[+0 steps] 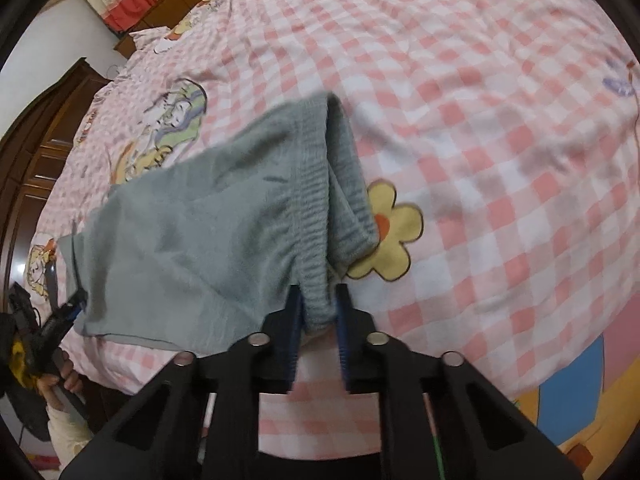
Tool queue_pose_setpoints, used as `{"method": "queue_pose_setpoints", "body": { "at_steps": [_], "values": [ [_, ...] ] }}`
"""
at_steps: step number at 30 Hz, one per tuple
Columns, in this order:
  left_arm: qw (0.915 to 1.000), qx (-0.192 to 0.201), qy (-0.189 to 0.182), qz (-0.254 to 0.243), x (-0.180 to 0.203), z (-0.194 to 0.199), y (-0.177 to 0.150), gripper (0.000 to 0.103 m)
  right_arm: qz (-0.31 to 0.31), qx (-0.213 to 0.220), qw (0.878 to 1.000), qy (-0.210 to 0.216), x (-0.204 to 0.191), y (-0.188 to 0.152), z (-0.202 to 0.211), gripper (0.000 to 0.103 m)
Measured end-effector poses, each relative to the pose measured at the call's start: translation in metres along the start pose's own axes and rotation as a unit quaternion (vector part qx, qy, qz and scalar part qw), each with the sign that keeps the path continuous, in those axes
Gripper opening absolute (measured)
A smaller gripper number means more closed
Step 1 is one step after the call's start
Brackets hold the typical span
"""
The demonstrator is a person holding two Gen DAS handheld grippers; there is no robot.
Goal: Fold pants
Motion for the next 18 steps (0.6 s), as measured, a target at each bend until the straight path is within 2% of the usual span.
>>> {"method": "queue_pose_setpoints", "body": {
  "at_steps": [1, 2, 3, 4, 7, 9, 10, 12, 15, 18],
  "values": [
    [0.9999, 0.001, 0.014, -0.008, 0.000, 0.001, -0.001, 0.034, 0.006, 0.014, 1.000, -0.002, -0.001, 0.003, 0.010, 0.011],
    [0.9996, 0.000, 0.024, -0.014, -0.002, 0.002, -0.003, 0.029, 0.011, 0.025, 1.000, -0.003, -0.002, 0.006, 0.017, 0.011],
    [0.9996, 0.001, 0.025, -0.011, -0.004, 0.005, -0.004, 0.020, 0.018, 0.037, 0.999, -0.003, -0.005, 0.011, 0.025, 0.010],
    [0.9998, 0.004, 0.019, -0.004, -0.007, 0.008, -0.006, 0.016, 0.027, 0.051, 0.998, -0.004, -0.008, 0.016, 0.035, 0.010],
    [0.9996, 0.019, 0.008, 0.019, -0.012, 0.018, -0.008, 0.011, 0.056, 0.125, 0.991, 0.000, -0.022, 0.038, 0.076, 0.010],
    [0.9995, 0.023, 0.012, 0.021, -0.011, 0.023, -0.010, 0.011, 0.077, 0.178, 0.981, -0.002, -0.029, 0.047, 0.102, 0.010],
    [0.9995, 0.021, 0.016, 0.017, -0.009, 0.025, -0.012, 0.011, 0.083, 0.185, 0.979, -0.008, -0.029, 0.047, 0.106, 0.010],
    [0.9995, 0.013, 0.027, 0.012, -0.008, 0.024, -0.017, 0.011, 0.091, 0.179, 0.979, -0.024, -0.023, 0.046, 0.097, 0.010],
    [0.9990, -0.004, 0.043, 0.012, -0.012, 0.015, -0.025, 0.011, 0.098, 0.128, 0.985, -0.063, -0.008, 0.032, 0.051, 0.010],
    [0.9984, -0.014, 0.050, 0.022, -0.019, 0.008, -0.031, 0.011, 0.110, 0.080, 0.985, -0.102, 0.005, 0.015, -0.001, 0.011]
  ]
}}
Point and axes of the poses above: each gripper's, at about its wrist camera, not at the fingertips, and z roughly against the way its jaws point, x to its right, y to its top, the point moved 3 cm from there along -z, roughly the way its jaws point, and after that the axes turned 15 degrees about -y, right-handed, at the moved point
